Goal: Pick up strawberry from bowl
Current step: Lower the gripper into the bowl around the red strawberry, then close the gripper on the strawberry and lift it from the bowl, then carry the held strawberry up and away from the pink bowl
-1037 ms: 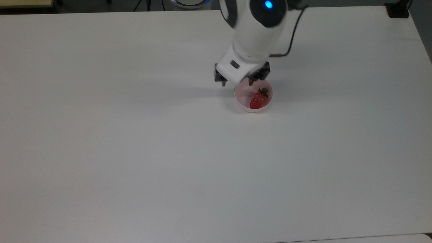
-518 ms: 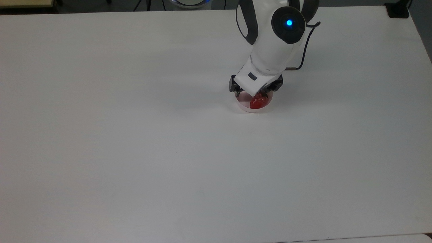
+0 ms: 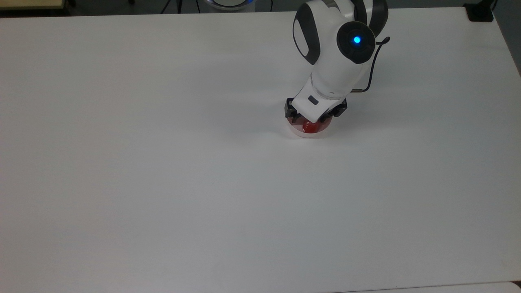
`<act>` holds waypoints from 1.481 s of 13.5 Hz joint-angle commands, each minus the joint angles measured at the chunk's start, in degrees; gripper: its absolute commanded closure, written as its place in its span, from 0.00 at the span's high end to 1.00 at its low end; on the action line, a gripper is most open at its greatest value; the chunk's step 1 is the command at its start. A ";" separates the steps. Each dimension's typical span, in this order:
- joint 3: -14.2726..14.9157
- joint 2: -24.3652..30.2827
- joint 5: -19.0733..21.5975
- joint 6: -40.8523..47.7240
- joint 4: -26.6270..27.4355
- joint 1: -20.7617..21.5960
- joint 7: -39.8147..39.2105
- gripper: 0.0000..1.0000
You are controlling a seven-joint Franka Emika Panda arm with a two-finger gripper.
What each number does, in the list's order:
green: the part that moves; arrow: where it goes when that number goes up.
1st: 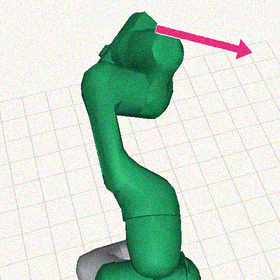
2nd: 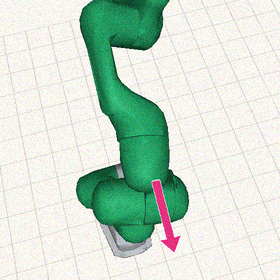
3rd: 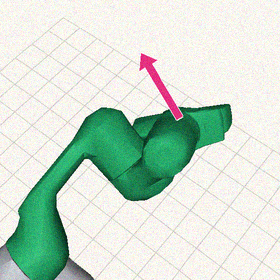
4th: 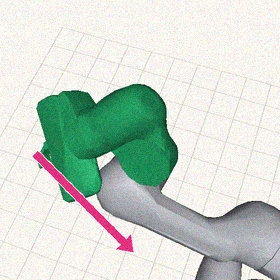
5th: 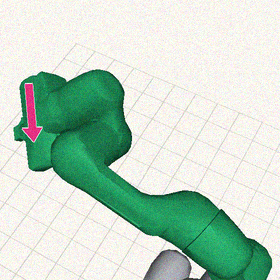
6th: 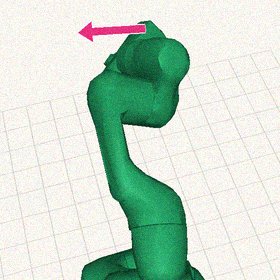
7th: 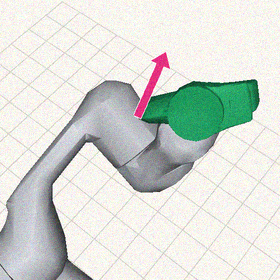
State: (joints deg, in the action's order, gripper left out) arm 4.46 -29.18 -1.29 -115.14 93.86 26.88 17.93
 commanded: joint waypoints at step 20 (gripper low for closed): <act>16.97 15.21 -0.20 10.57 12.21 -4.21 -24.33 0.05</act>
State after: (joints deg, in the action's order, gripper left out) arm 16.30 -15.55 -1.30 -101.35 100.41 21.91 -1.63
